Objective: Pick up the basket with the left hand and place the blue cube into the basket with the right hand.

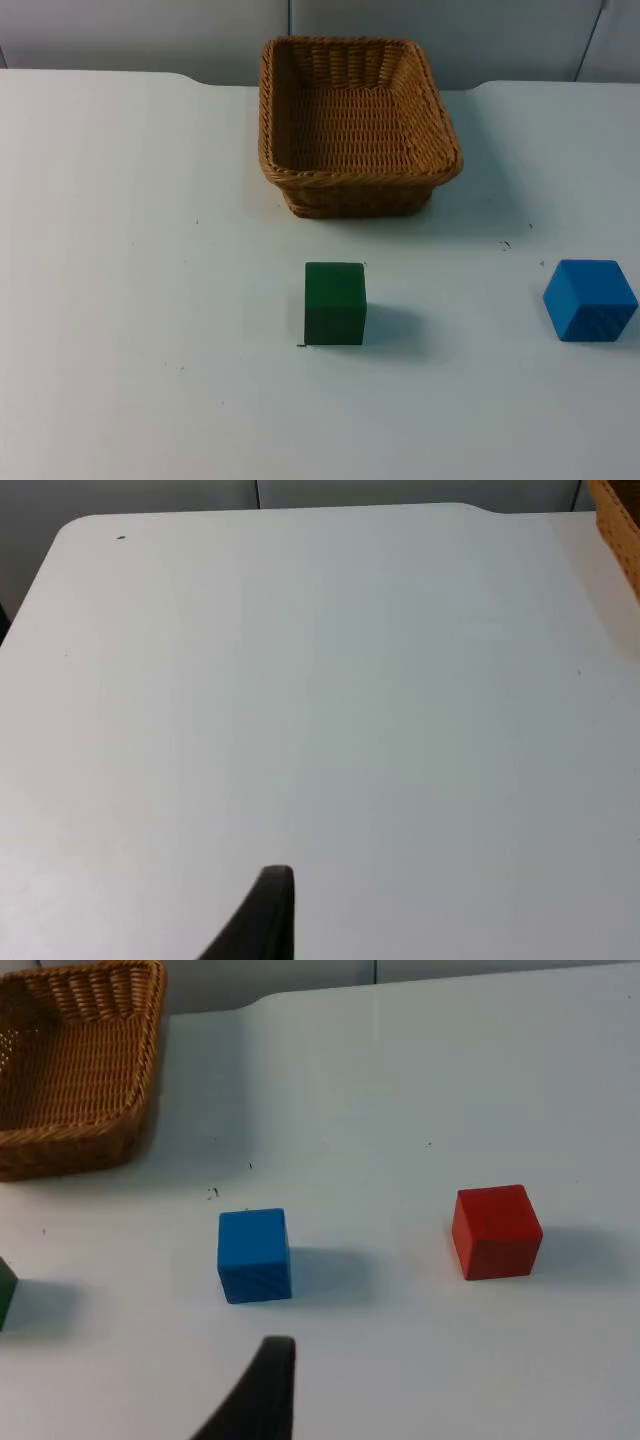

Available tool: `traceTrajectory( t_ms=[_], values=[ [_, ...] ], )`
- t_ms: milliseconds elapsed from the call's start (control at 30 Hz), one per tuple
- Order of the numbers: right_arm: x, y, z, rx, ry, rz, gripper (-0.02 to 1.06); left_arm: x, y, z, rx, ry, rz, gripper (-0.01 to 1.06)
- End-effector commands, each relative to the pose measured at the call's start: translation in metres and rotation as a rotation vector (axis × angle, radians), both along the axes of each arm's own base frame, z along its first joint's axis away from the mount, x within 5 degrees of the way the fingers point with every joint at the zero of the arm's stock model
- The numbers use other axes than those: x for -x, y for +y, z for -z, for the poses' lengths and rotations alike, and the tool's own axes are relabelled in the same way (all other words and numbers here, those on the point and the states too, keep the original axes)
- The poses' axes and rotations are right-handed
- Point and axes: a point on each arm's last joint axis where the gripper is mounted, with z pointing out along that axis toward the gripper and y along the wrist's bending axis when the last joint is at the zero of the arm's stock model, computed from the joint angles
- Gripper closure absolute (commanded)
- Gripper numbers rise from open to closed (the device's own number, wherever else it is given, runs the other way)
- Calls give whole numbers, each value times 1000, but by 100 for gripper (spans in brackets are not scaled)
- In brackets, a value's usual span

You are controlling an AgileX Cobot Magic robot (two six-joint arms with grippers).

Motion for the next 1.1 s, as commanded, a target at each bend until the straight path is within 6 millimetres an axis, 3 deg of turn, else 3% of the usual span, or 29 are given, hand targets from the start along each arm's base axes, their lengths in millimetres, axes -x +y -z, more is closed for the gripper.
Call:
traceTrajectory(
  t_ms=[0, 233, 400, 533, 733, 933, 1067],
  values=[
    [-1, 1, 1, -5, -6, 1, 0, 0, 0, 0, 4, -8, 1, 0],
    [1, 5, -6, -6, -9, -45, 0, 0, 2, 0, 19, -9, -29, 0],
    [-17, 4, -20, 15, 79, -58, 0, -8, 2, -9, 34, 31, -31, 0],
    [-36, 2, -30, 24, 124, -59, 0, -16, 1, -27, 38, 25, -27, 0],
    [-68, 1, -38, 71, 66, -79, 0, -44, -2, -50, 79, -19, -1, 0],
    [-89, 0, -35, 67, 117, -80, 0, -67, -7, -60, 142, -29, 40, 0],
    [-109, 0, -28, 60, 184, -82, 0, -93, -11, -64, 163, -9, 92, 0]
  ],
)
